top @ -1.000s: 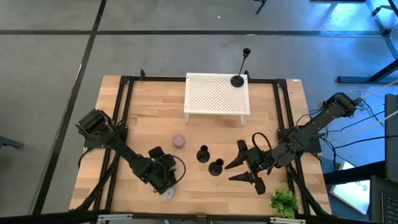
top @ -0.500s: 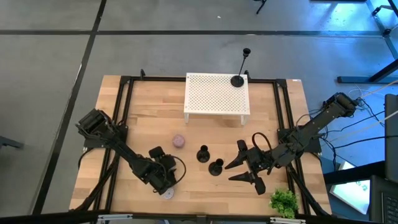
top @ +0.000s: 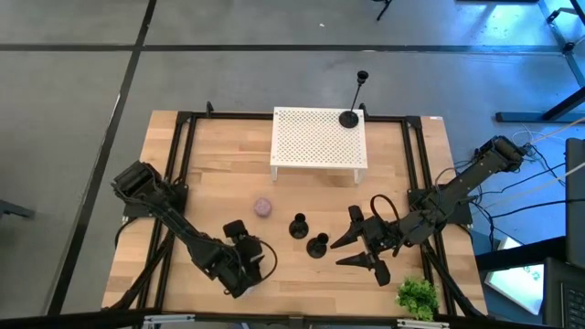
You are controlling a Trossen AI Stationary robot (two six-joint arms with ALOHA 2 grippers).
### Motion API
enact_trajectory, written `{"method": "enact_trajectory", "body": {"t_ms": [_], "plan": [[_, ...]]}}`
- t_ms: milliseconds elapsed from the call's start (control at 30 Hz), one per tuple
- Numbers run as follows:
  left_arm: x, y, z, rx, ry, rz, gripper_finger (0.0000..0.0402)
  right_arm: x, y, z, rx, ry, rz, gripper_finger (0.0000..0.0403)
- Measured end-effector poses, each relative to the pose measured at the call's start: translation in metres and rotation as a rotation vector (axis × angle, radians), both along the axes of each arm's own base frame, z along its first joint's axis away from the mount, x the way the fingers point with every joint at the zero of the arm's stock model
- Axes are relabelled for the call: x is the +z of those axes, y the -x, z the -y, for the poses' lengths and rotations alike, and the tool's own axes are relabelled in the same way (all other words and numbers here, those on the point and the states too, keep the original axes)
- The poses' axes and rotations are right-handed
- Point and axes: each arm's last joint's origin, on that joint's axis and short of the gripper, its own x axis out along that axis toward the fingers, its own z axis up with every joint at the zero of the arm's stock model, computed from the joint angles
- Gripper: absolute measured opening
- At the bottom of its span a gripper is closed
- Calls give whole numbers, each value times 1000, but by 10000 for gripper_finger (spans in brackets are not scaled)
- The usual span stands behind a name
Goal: Pick & Place candle stick holders
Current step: Put the blue scented candle on the shelf
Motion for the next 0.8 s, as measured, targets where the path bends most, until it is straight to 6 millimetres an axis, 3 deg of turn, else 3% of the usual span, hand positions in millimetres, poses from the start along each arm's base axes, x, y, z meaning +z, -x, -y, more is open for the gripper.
{"method": "enact_trajectory", "body": {"t_ms": [400, 800], "plan": [[-3, 20, 7, 122, 120, -92, 265, 0, 0, 0, 0, 0, 0, 193], [-1, 16, 20, 49, 213, -48, 265, 0, 0, 0, -1, -1, 1, 193]]}}
